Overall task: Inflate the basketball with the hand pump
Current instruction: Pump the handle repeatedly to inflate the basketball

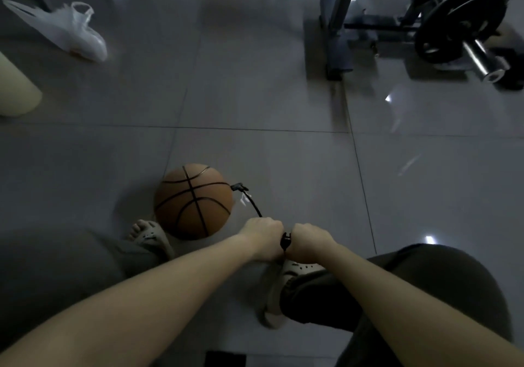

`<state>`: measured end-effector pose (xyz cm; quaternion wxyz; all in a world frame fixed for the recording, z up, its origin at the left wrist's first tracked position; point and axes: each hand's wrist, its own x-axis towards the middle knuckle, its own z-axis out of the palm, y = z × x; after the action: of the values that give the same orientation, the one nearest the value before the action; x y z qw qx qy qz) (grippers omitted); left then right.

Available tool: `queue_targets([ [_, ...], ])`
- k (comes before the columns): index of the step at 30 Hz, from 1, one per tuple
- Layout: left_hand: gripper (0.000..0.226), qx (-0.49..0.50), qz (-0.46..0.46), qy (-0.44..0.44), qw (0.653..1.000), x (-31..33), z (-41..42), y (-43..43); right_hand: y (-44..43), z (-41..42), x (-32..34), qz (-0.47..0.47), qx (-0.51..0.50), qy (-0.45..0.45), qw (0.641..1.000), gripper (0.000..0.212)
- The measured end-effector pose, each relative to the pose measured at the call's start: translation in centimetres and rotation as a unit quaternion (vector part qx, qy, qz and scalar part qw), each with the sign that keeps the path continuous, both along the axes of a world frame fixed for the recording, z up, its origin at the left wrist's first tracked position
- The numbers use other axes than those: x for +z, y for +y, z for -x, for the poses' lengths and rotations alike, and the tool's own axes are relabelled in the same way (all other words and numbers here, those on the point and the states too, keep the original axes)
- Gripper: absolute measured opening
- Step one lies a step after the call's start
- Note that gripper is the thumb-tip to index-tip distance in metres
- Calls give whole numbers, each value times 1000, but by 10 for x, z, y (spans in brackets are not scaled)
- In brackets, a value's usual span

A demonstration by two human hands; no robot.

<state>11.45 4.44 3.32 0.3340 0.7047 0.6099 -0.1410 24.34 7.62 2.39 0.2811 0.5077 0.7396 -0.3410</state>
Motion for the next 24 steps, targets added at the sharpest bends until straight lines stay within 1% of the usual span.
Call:
queue_targets([
  [3, 24, -20, 28, -1, 999, 38, 7, -6, -6, 4, 39, 27, 33, -8, 999, 24],
  [6, 21, 4, 13, -33, 999, 93, 16, 11, 20, 5, 103, 37, 35, 11, 999, 22],
  [8, 16, 23, 1, -51, 998, 124, 19, 31, 40, 6, 142, 29, 24, 19, 999, 17],
  [10, 14, 30, -7, -51, 998, 133, 19, 46, 50, 10, 151, 7, 9, 29, 1000, 17],
  [12, 13, 44, 0, -41, 998, 119, 19, 51, 48, 16, 132, -6, -10, 18, 1000, 17],
  [14, 11, 48, 0, -29, 998, 90, 18, 49, 42, 18, 98, -22, -37, 15, 999, 16],
  [17, 11, 45, -14, -33, 998, 51, 21, 50, 44, 17, 51, -31, -66, 51, 996, 20],
  [19, 14, 40, -20, -28, 999, 32, 23, 50, 48, 16, 29, -26, -55, 56, 997, 22],
  [22, 20, 36, -29, -8, 999, 1, 16, 45, 47, 10, 0, -32, -36, 58, 997, 31],
  [24, 20, 28, -23, -2, 999, -17, 7, 39, 38, 2, -14, -30, -31, 43, 998, 31],
])
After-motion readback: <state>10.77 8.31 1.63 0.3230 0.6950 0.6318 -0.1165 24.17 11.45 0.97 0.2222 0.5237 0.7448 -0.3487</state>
